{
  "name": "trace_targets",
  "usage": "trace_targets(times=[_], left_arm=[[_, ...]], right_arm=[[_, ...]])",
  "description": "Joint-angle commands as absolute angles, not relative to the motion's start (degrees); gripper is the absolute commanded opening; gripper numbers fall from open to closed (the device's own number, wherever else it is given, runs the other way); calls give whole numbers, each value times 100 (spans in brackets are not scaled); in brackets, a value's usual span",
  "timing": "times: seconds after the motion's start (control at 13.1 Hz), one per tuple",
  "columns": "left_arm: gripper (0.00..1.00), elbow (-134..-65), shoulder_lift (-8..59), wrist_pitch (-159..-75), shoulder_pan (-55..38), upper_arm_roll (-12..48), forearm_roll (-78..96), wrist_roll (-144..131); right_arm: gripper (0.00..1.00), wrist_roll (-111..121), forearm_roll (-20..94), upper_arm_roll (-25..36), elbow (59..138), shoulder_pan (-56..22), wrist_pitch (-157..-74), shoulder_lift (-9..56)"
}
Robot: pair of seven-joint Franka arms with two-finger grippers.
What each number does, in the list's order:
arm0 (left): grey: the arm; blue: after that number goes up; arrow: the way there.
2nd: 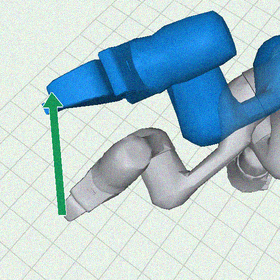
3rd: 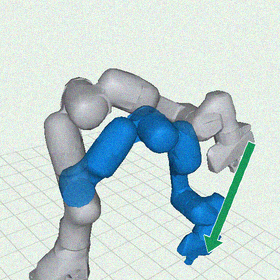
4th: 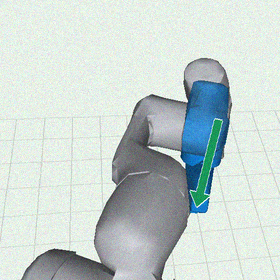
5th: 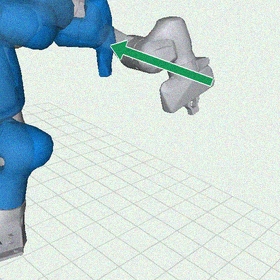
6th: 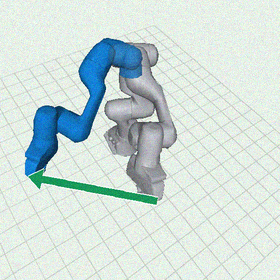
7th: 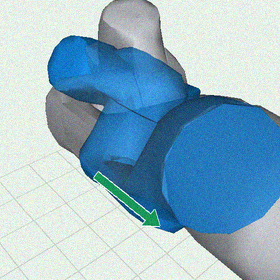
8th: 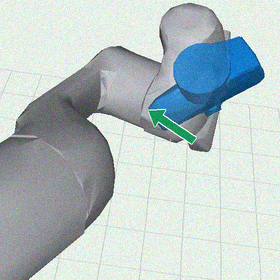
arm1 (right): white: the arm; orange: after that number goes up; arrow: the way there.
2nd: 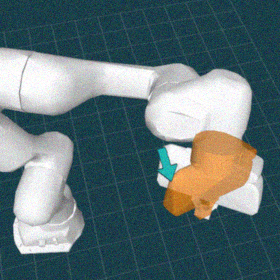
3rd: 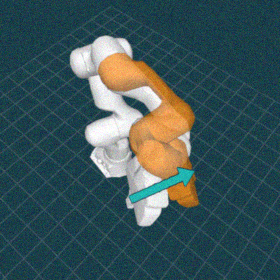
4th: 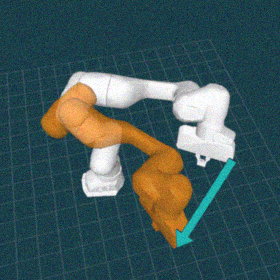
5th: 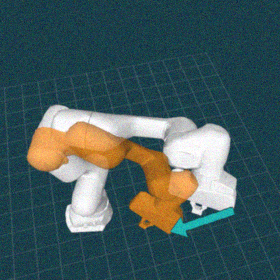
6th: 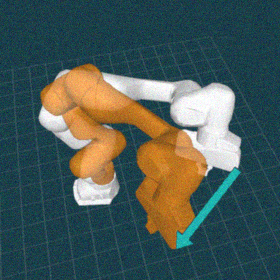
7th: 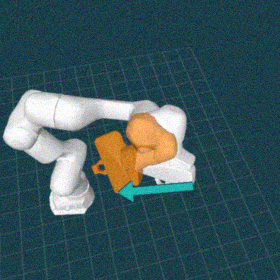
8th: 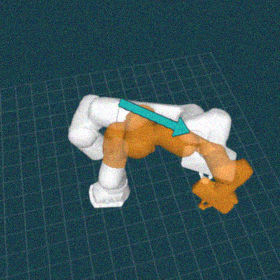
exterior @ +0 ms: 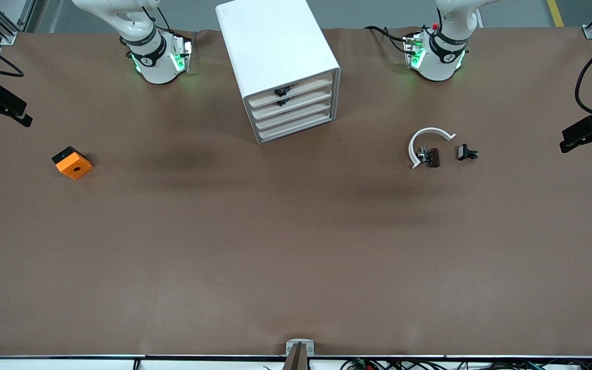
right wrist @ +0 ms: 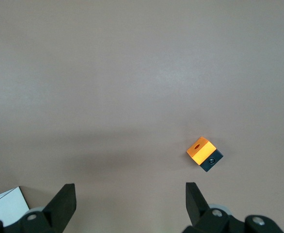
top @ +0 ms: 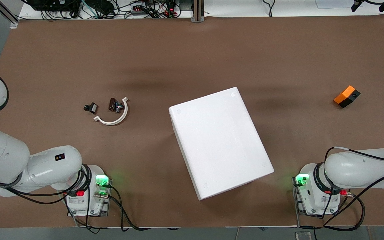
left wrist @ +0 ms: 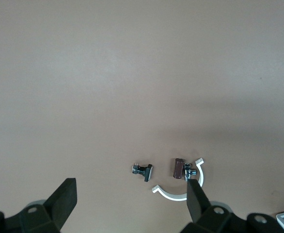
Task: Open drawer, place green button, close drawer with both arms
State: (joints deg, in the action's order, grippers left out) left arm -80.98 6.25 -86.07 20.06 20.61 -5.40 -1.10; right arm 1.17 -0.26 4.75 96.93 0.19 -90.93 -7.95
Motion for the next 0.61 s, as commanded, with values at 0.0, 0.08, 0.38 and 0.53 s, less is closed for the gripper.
trace_targets(times=[0.0, 0.08, 0.38, 0.53], left_arm=[[100, -8112, 545, -8525, 1960, 2092, -607, -35], [100, -8112, 545, -8525, 1951, 2118, -606, -53], [100, -8121, 283, -8517, 1960, 2145, -554, -9], [100, -8148, 176, -8263, 1951, 2153, -493, 0]], right_arm=[[100, 184, -105, 483, 9589, 26, -9044, -747], [100, 211, -105, 492, 9589, 35, -9044, -747], [100, 211, -97, 492, 9598, 35, -9044, -747], [100, 211, -97, 492, 9598, 35, -9044, -747]])
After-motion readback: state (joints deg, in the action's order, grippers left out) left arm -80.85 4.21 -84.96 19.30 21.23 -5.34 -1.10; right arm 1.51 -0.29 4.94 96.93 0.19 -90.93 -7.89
